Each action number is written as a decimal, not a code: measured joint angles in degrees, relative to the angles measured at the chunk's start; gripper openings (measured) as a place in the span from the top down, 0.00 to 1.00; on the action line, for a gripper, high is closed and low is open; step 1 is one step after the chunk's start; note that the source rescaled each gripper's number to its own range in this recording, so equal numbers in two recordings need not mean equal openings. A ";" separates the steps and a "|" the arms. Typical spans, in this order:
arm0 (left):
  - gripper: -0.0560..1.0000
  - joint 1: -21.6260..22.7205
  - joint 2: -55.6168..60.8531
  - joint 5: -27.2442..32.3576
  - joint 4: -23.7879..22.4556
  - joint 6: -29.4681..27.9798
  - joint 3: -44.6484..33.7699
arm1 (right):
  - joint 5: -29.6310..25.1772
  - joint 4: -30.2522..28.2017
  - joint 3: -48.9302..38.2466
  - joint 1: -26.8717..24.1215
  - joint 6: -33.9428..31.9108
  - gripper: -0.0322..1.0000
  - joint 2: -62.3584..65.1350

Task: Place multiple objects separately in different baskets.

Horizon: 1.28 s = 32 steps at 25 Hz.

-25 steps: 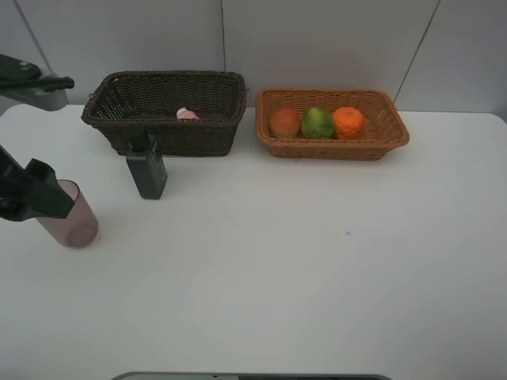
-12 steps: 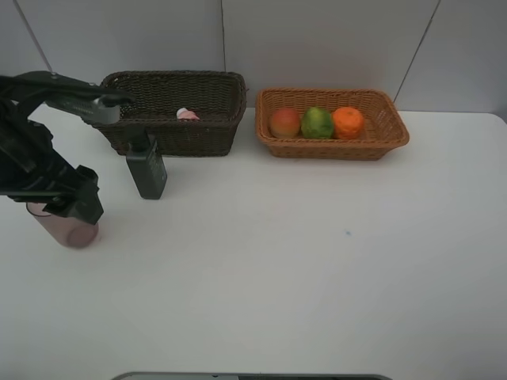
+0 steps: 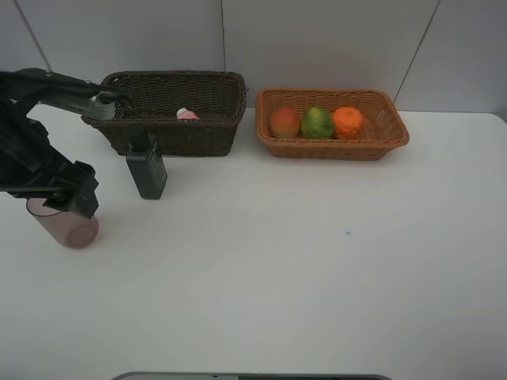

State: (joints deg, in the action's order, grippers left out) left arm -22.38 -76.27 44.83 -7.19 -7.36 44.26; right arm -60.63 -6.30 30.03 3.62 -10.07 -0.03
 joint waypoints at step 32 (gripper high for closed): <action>0.01 1.36 -22.26 -18.04 -4.73 -0.12 -0.52 | 0.00 0.00 0.00 0.00 0.00 0.04 0.00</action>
State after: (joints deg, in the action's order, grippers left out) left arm -21.02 -98.53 26.78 -11.92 -7.48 43.74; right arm -60.63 -6.30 30.03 3.62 -10.07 -0.03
